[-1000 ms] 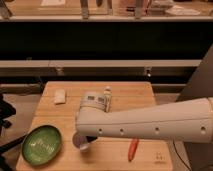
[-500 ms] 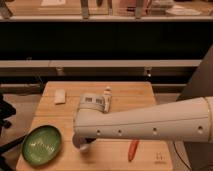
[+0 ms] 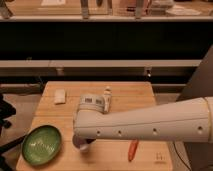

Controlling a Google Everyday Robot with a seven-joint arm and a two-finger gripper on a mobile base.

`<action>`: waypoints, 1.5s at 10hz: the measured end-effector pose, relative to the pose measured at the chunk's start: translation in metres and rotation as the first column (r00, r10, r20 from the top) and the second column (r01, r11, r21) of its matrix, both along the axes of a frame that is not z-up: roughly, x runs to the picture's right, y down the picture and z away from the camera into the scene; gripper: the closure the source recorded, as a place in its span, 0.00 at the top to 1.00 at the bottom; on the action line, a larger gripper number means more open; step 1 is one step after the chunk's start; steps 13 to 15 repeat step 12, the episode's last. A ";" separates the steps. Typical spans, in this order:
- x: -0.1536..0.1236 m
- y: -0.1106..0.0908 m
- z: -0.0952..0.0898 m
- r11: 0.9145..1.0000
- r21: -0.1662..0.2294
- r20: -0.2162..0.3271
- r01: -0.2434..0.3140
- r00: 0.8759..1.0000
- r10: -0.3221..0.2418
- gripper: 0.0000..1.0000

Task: Place the eraser in the ceramic cup

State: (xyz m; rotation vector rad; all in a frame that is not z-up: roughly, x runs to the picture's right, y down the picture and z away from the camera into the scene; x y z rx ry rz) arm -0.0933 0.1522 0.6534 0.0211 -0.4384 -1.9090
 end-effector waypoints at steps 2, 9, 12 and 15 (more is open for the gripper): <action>0.000 0.001 -0.001 1.000 0.003 0.005 0.007 1.000 -0.007 0.80; 0.002 0.006 -0.003 0.999 0.002 0.013 0.033 0.999 -0.033 0.80; 0.001 0.008 -0.004 0.999 0.000 0.019 0.049 0.999 -0.049 0.80; 0.001 0.008 -0.004 0.999 0.000 0.019 0.049 0.999 -0.049 0.80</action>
